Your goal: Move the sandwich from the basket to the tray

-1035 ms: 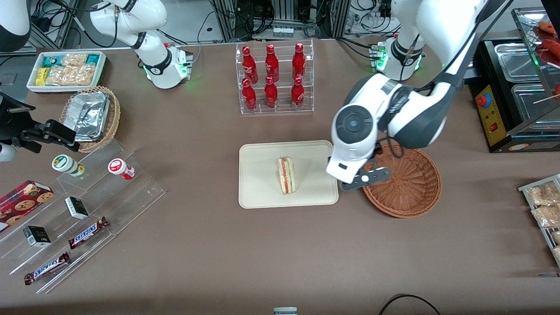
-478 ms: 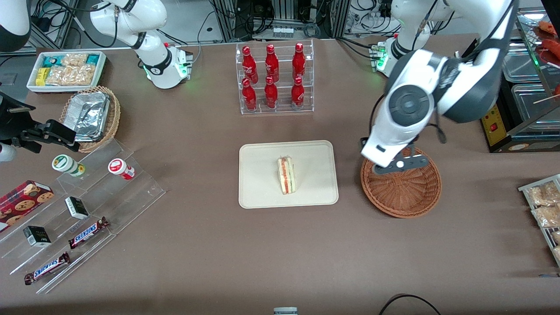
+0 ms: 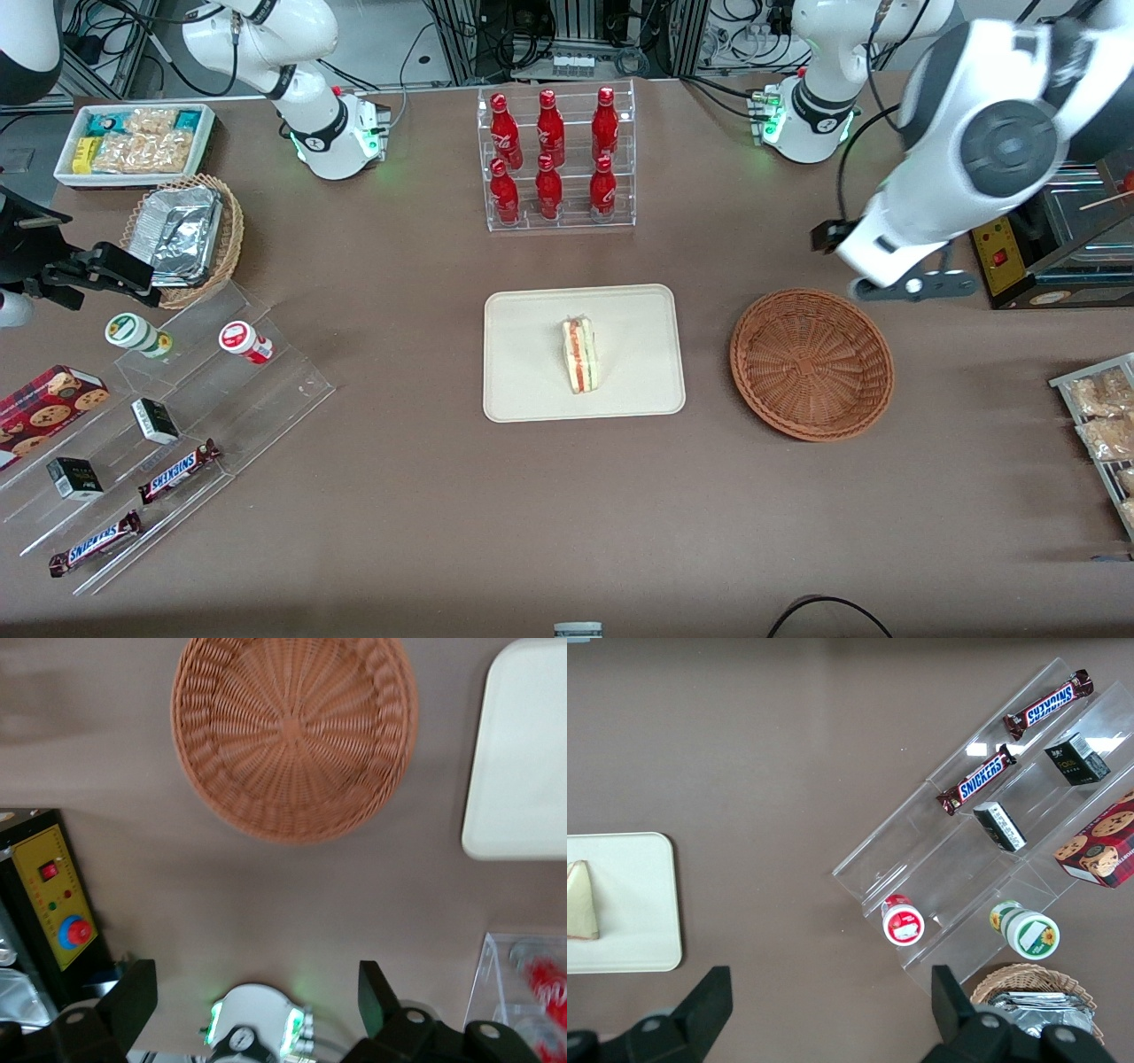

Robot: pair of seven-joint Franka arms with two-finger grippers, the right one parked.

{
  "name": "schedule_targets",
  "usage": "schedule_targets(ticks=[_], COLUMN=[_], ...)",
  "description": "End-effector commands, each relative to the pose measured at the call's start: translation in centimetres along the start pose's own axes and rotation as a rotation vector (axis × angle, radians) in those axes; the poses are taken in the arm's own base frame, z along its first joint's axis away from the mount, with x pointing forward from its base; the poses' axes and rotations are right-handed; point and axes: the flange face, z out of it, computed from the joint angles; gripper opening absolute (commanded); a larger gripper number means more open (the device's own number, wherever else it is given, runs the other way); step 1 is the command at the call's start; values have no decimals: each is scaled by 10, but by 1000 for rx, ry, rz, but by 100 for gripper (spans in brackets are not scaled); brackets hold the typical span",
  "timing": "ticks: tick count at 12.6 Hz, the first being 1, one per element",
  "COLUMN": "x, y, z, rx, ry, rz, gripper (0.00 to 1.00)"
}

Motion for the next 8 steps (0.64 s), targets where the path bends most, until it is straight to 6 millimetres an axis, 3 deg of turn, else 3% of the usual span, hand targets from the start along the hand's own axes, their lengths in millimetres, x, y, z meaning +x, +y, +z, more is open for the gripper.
schedule_targets(ticks=[1,5,8], x=[-18,-32,-30], y=[-45,-115,-123], z=[-26,-56,-60], rx=[-49,-90,-96], ry=[-9,40,68], rz=[75,-3,-19], gripper=[100,100,100])
